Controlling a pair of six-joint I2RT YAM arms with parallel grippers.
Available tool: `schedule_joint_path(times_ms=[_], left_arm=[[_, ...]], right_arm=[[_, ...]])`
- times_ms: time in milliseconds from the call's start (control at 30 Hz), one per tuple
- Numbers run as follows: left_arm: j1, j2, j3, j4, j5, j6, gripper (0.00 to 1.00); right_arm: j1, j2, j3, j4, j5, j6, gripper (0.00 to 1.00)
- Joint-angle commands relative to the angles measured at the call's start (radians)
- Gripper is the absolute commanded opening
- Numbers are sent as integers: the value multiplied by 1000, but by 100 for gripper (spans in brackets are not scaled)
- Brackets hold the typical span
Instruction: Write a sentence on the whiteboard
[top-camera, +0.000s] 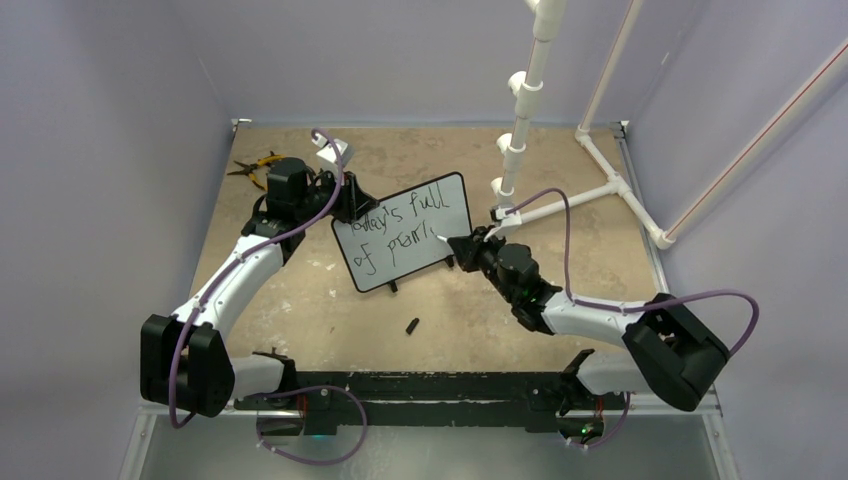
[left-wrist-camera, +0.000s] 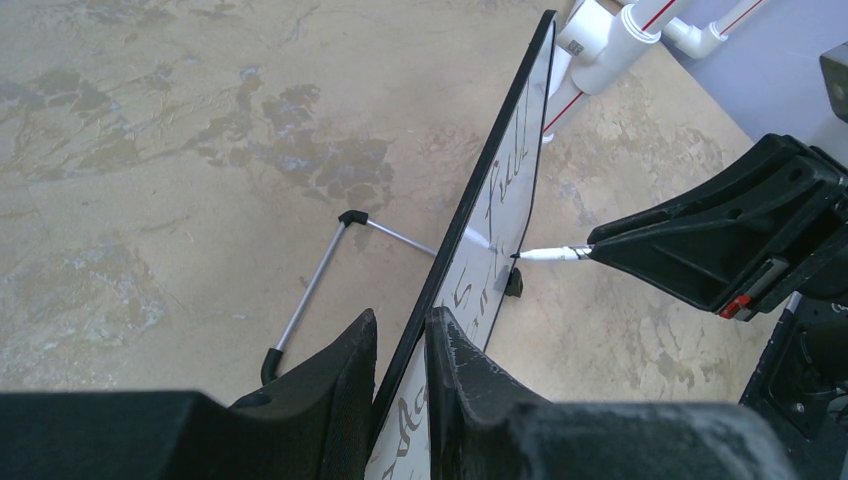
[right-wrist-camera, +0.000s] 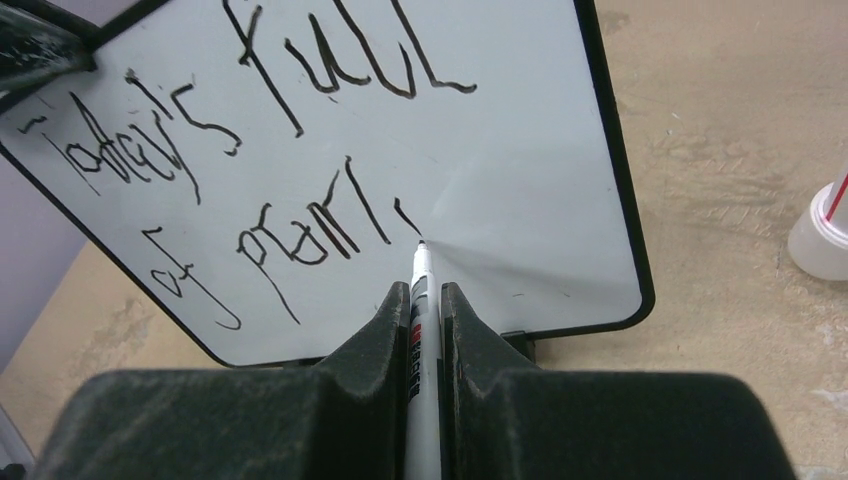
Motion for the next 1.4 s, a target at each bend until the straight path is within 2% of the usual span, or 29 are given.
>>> schedule_joint_path(times_ms=[0,667,867,1000,1133,1367], left_arm=[[-18,23,-20,-56,-20,-10,22],[-18,25,-20,-56,-20,-9,22],[-18,25,-20,-56,-20,-10,22],[-18,27,-20,-54,-17,-11,22],[-18,27,-20,-53,-14,-14,22],[-18,27,-21,-53,-14,-11,22]], right_arm=[[-3,-51,36,37,3,-20,0],[-5,65,120,83,9,-52,0],[-5,-13,57,121,10,-44,0],[-5,-68,18,79,52,-37,0],[-11,-55,21,47,78,-46,0],[-44,-25,36,94,42,-58,0]])
